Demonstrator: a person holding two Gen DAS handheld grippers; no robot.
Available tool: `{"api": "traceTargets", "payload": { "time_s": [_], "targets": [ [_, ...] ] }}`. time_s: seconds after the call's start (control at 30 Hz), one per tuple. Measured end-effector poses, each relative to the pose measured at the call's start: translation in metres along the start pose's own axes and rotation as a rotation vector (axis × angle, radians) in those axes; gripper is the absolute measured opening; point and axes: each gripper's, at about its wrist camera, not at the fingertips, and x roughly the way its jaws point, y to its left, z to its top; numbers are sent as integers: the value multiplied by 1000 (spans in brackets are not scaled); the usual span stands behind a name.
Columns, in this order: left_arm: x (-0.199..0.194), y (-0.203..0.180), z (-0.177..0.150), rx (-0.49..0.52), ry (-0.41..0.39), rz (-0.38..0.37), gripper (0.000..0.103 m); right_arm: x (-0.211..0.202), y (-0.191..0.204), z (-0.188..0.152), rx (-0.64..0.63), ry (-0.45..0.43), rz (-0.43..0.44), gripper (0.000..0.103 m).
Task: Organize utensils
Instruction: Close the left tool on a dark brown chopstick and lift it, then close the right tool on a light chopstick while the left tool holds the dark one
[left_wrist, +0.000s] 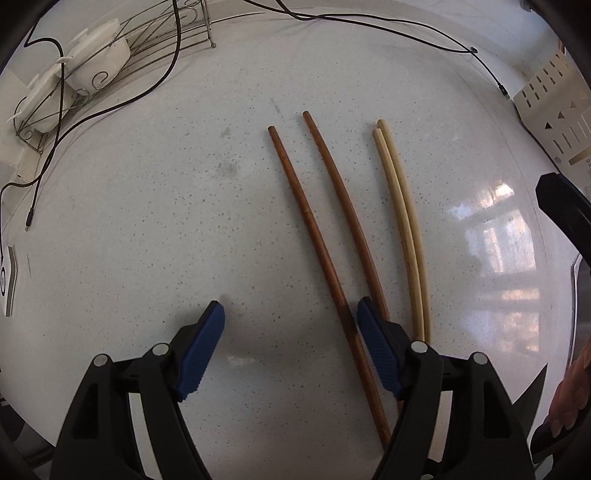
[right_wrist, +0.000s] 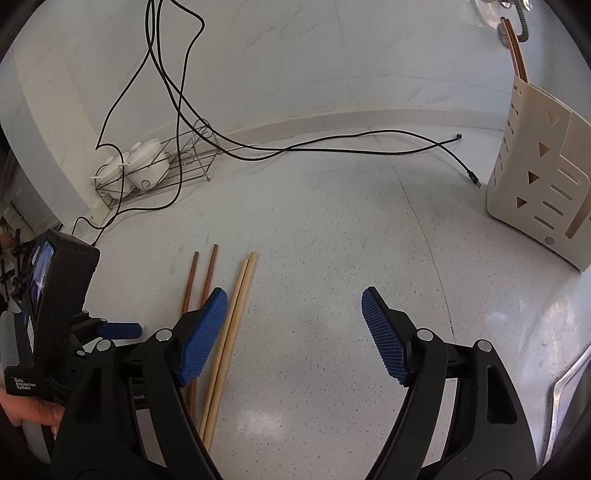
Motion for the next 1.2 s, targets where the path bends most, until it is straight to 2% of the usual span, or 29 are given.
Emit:
{"api": "traceTargets", "payload": {
  "time_s": [0.1, 0.13, 0.17, 0.2, 0.23, 0.33, 0.5, 0.6, 0.83, 1.2],
  "targets": [
    [-1, 5, -1, -1, 1, -2, 72, 3, 2, 0, -2, 11, 2, 72],
    [-2, 7, -1, 0, -2, 0, 61, 4, 3, 1, -4, 16, 2, 72],
    [-6, 9, -2, 2, -22, 1, 43, 6, 5, 1, -7, 23, 2, 72],
    [-8, 9, 0, 10, -27, -2, 8, 8, 6, 1, -11, 31, 0, 72],
    [-6, 11, 0, -2, -6, -45, 6, 10, 7, 1, -14, 38, -2, 72],
    [-8, 18, 0, -20, -3, -96, 5, 16, 11, 1, -21, 64, -9, 71],
    [-12, 23, -2, -18, -7, -104, 5, 24, 18, 0, -52, 100, -3, 69],
    [-13, 23, -2, -21, -9, -111, 5, 33, 24, -2, -72, 154, -3, 58],
    [-16, 22, -10, -34, -14, -118, 5, 53, 39, -13, -129, 255, -17, 51],
    [-16, 29, -11, -39, -17, -126, 5, 62, 48, -18, -170, 292, -38, 51]
  ]
}}
